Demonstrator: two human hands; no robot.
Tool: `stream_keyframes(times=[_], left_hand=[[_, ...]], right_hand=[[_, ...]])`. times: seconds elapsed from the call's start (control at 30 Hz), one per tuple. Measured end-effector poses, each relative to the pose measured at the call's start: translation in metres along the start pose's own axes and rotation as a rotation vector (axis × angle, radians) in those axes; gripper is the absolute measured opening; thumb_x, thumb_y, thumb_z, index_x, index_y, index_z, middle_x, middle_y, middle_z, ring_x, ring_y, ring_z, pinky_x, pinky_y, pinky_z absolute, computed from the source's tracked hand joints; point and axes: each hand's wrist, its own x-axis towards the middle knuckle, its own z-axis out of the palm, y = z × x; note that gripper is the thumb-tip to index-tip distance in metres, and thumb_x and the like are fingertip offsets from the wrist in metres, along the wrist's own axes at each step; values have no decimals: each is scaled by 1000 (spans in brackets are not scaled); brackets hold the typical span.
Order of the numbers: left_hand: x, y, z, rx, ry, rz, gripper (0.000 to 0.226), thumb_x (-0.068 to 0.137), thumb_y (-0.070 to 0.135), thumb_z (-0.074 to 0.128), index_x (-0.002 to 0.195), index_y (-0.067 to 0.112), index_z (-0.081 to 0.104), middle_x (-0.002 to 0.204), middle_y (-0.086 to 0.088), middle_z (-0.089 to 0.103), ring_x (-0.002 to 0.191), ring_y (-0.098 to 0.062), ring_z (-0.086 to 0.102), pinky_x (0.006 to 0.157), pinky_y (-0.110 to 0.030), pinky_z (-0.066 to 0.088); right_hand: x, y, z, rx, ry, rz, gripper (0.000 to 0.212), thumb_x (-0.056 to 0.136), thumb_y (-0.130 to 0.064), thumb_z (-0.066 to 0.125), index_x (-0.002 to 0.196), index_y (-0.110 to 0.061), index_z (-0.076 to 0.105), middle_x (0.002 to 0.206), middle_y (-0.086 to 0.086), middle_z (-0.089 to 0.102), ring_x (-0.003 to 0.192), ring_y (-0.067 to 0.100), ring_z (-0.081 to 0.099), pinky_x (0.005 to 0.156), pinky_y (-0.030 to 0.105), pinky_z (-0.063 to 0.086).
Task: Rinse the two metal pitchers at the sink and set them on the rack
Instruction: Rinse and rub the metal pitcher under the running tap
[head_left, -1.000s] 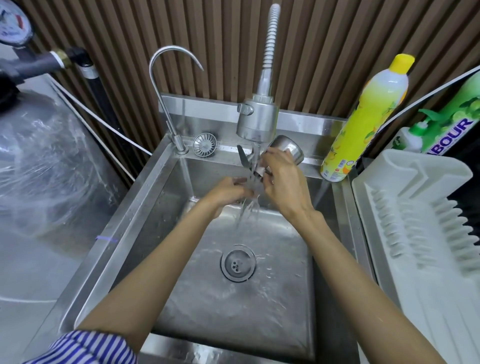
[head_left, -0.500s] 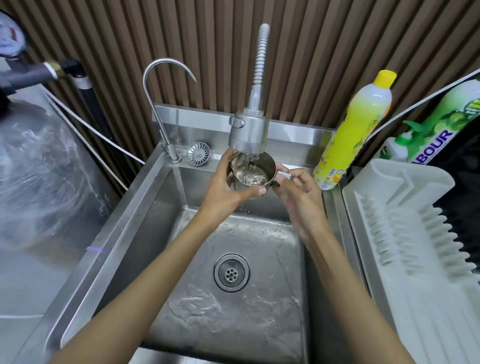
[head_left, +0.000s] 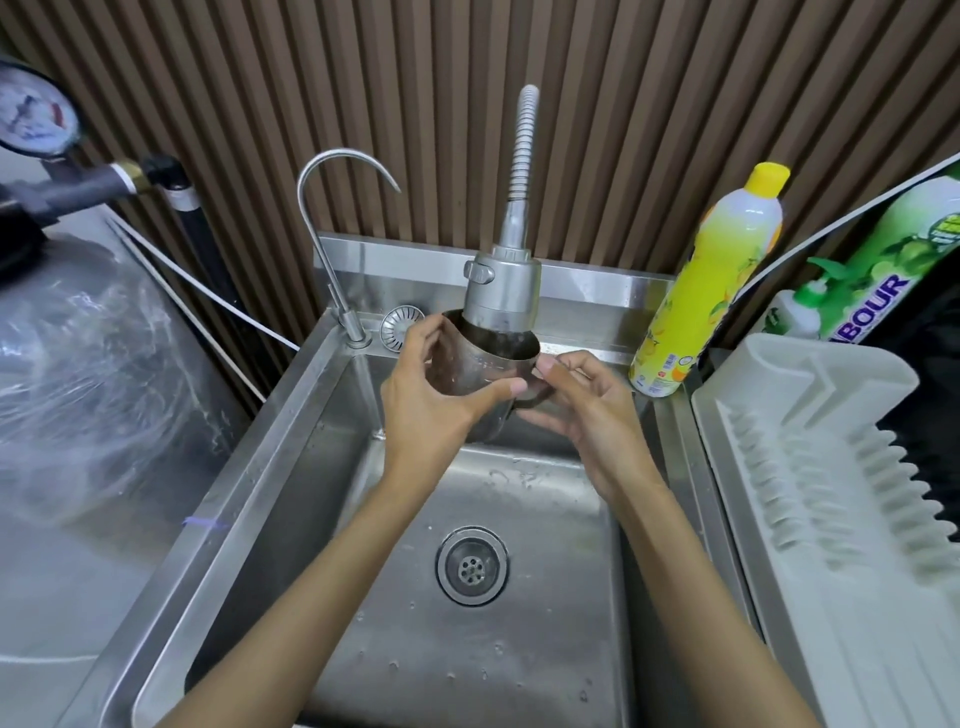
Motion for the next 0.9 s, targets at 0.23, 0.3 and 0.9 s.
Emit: stream_keyframes(times=[0.23,0.3,0.9], left_hand=[[-15,-4,12,19,-58,-72,68,65,39,80,124,20,52,94,22,56,82,19,53,75,6,37],[-15,-6,13,-68,-160,-144,70,64,42,81,125,25,49,107,13,63,94,13,58,93,-12,46],[-9,-5,12,41,83,64,88,56,25,88,132,32,42,113,3,41,105,2,44,89,4,29]], right_hand=[[-6,-19,-7,-310,174,-53,23,81,-20,71,66,-15,55,74,8,67,73,19,67,50,32,57],[-7,-26,-5,-510,244,-171,27,79,-22,73,61,-20,53,73,5,69,72,18,65,63,37,58],[-1,1,-3,-168,-70,-17,12,94,-17,53,87,-6,52,84,4,71,86,17,69,81,39,58]])
